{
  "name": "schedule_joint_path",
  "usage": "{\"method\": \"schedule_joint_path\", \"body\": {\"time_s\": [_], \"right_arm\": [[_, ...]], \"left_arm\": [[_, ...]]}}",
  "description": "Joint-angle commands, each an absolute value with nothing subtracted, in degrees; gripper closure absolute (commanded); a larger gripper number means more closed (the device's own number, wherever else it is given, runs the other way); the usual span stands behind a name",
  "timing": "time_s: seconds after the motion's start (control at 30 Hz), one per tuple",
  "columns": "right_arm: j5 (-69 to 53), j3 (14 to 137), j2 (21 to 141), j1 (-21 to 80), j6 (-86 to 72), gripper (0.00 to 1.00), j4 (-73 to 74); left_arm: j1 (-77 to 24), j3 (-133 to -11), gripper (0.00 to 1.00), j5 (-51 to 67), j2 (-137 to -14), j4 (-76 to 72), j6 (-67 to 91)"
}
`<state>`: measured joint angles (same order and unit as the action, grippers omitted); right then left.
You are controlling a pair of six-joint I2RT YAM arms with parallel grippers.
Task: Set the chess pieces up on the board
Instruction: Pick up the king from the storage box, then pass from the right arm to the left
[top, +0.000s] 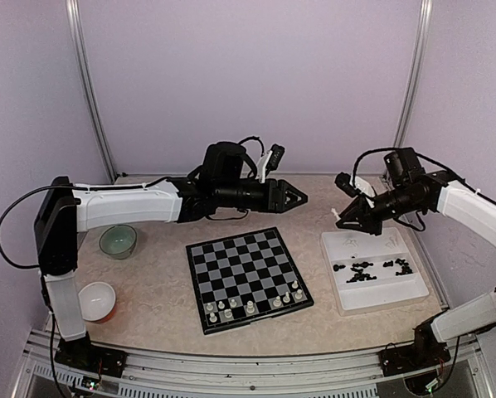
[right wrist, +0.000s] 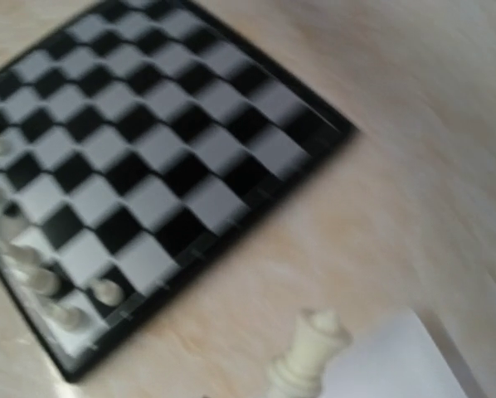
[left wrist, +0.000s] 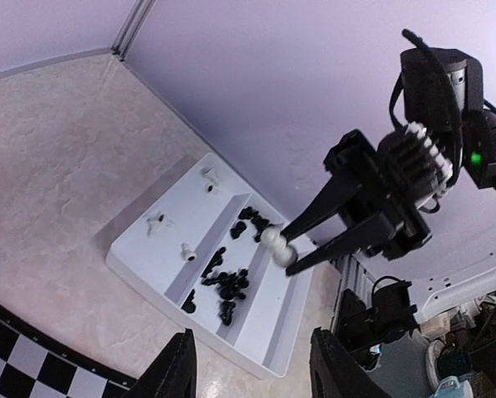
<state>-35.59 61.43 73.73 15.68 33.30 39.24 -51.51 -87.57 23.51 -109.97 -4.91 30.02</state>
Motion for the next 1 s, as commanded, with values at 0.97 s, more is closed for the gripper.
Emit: {"method": "schedule_joint_path", "body": {"time_s": [0.97], "right_arm": [[-39.05,69.41,77.34,26.54,38.13,0.96,44.55]], "left_arm": [[-53.35,-90.67,0.71,35.32,-118.83,-21.37,44.69]]}}
